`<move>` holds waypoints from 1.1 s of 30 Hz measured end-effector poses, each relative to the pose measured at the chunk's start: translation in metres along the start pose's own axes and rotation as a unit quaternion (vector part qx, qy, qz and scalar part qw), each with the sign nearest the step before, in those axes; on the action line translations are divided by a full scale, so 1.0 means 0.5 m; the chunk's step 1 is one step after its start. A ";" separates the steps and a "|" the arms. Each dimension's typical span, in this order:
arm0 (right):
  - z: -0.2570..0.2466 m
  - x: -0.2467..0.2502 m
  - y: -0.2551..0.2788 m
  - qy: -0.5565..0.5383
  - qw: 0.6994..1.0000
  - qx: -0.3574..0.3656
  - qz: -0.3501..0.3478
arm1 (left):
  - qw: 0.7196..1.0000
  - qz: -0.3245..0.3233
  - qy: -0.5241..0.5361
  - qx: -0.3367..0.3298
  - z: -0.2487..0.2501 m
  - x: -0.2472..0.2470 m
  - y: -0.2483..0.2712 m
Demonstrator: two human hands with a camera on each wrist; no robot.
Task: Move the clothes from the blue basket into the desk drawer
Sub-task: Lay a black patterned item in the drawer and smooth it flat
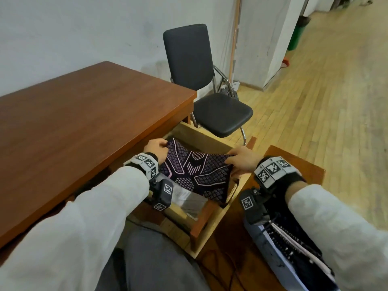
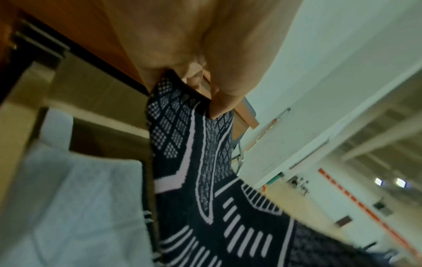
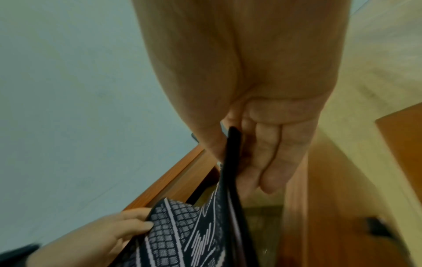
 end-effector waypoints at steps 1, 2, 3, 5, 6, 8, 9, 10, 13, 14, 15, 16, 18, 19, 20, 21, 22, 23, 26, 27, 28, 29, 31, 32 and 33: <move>-0.014 -0.015 -0.014 0.029 0.999 0.012 -0.004 | 0.999 0.003 -0.033 0.002 -0.010 0.003 -0.009; -0.027 -0.033 -0.028 0.058 0.998 0.024 -0.011 | 0.998 -0.001 -0.066 0.005 -0.021 0.001 -0.020; -0.034 -0.051 -0.041 0.090 0.995 0.035 -0.015 | 0.996 -0.013 -0.092 0.004 -0.027 -0.007 -0.029; -0.042 -0.092 -0.067 0.140 0.989 0.047 -0.032 | 0.992 -0.043 -0.121 0.011 -0.045 -0.027 -0.047; -0.044 -0.110 -0.078 0.157 0.985 0.050 -0.042 | 0.990 -0.055 -0.129 0.016 -0.055 -0.036 -0.054; -0.049 -0.144 -0.101 0.183 0.979 0.056 -0.064 | 0.988 -0.061 -0.136 0.032 -0.080 -0.044 -0.067; -0.049 -0.157 -0.109 0.194 0.977 0.057 -0.072 | 0.989 -0.058 -0.133 0.038 -0.089 -0.045 -0.070; -0.049 -0.169 -0.116 0.202 0.974 0.055 -0.082 | 0.989 -0.057 -0.132 0.043 -0.100 -0.046 -0.076; -0.043 -0.200 -0.135 0.228 0.967 0.049 -0.104 | 0.986 -0.063 -0.147 0.052 -0.121 -0.046 -0.088; -0.042 -0.209 -0.139 0.243 0.962 0.051 -0.110 | 0.984 -0.066 -0.156 0.052 -0.127 -0.047 -0.093; -0.040 -0.215 -0.140 0.259 0.957 0.055 -0.116 | 0.982 -0.069 -0.166 0.048 -0.127 -0.048 -0.094; -0.038 -0.221 -0.139 0.279 0.950 0.061 -0.122 | 0.981 -0.072 -0.177 0.044 -0.128 -0.049 -0.094; -0.032 -0.238 -0.140 0.315 0.937 0.070 -0.136 | 0.977 -0.077 -0.194 0.039 -0.130 -0.052 -0.095; -0.028 -0.248 -0.139 0.328 0.931 0.073 -0.141 | 0.976 -0.081 -0.197 0.040 -0.134 -0.056 -0.096; -0.026 -0.256 -0.139 0.342 0.925 0.077 -0.145 | 0.976 -0.083 -0.197 0.046 -0.139 -0.058 -0.097; -0.024 -0.263 -0.139 0.356 0.919 0.079 -0.148 | 0.975 -0.084 -0.198 0.051 -0.143 -0.059 -0.097; -0.023 -0.268 -0.140 0.368 0.914 0.082 -0.151 | 0.975 -0.085 -0.196 0.056 -0.149 -0.060 -0.099; -0.023 -0.271 -0.142 0.378 0.909 0.085 -0.151 | 0.974 -0.086 -0.198 0.063 -0.156 -0.062 -0.101; -0.015 -0.282 -0.142 0.420 0.889 0.083 -0.161 | 0.967 -0.102 -0.219 0.083 -0.183 -0.072 -0.102; -0.010 -0.284 -0.143 0.438 0.881 0.080 -0.159 | 0.962 -0.115 -0.232 0.089 -0.191 -0.076 -0.099; -0.007 -0.285 -0.143 0.457 0.873 0.077 -0.154 | 0.956 -0.130 -0.242 0.098 -0.203 -0.082 -0.099; -0.002 -0.285 -0.144 0.474 0.865 0.071 -0.149 | 0.951 -0.141 -0.254 0.102 -0.214 -0.087 -0.099; 0.004 -0.287 -0.149 0.483 0.861 0.058 -0.147 | 0.943 -0.150 -0.276 0.108 -0.225 -0.090 -0.098; 0.004 -0.288 -0.152 0.475 0.866 0.055 -0.145 | 0.938 -0.153 -0.289 0.113 -0.229 -0.091 -0.095; 0.004 -0.289 -0.155 0.465 0.873 0.052 -0.141 | 0.933 -0.158 -0.304 0.112 -0.232 -0.095 -0.095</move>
Point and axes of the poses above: each hand's wrist, its own y-axis away from the middle knuckle, its own x-axis out of the back of the hand, z = x × y, the point moved 10 cm from there along -y, towards the middle knuckle, and after that the axes turned 3 degrees about y, right-handed, at the moved point
